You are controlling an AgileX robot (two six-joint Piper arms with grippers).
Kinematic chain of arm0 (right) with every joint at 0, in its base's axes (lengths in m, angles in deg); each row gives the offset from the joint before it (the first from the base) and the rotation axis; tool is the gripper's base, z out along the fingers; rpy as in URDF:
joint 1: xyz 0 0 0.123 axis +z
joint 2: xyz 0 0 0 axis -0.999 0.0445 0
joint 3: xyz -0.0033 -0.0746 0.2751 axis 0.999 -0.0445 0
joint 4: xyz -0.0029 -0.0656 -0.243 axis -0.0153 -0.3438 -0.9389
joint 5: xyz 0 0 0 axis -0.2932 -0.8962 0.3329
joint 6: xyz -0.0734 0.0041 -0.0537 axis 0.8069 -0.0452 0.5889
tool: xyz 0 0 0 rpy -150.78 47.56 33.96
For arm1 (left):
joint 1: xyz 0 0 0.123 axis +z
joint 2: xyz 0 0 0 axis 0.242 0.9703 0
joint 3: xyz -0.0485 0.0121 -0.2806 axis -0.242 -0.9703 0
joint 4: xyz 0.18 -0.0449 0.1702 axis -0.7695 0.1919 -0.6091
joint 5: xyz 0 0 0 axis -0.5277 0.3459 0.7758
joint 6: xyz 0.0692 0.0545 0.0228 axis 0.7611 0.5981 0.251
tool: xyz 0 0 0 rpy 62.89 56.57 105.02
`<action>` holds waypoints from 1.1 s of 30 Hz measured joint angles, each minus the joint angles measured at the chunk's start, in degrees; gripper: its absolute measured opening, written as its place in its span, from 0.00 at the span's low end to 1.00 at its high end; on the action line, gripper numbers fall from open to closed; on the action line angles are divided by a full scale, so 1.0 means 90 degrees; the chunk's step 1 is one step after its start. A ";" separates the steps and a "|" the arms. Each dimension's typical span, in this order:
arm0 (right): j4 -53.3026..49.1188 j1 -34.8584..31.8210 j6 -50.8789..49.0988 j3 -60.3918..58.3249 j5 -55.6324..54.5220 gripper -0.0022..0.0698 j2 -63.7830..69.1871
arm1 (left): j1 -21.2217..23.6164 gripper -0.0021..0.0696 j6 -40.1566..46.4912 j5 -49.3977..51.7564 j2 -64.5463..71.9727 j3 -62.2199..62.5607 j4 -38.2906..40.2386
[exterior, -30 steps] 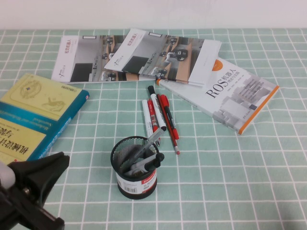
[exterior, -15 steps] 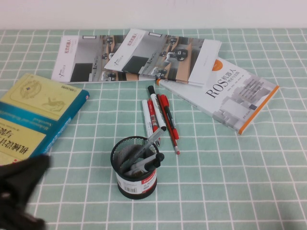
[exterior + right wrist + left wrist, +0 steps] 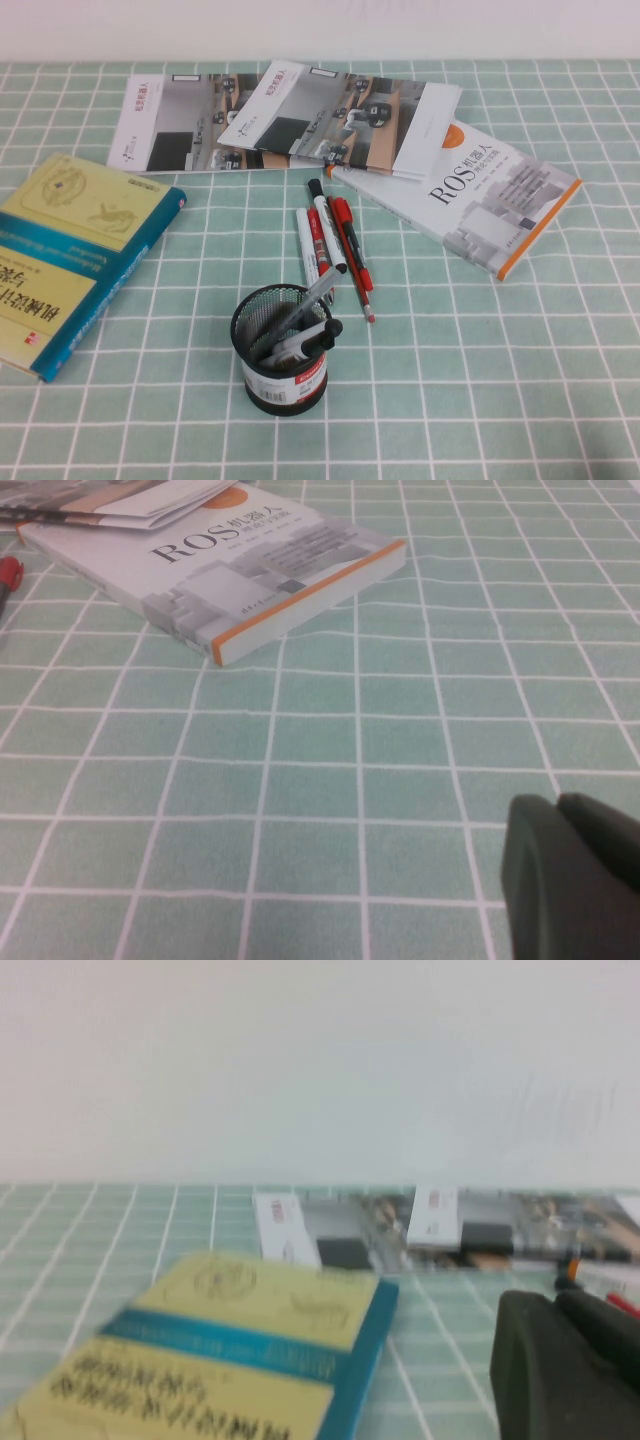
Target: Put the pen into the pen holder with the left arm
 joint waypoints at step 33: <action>0.0000 0.0000 0.0000 0.0000 0.0000 0.00 0.0000 | 0.0013 0.03 0.0164 0.1983 -0.0058 -0.0342 0.0194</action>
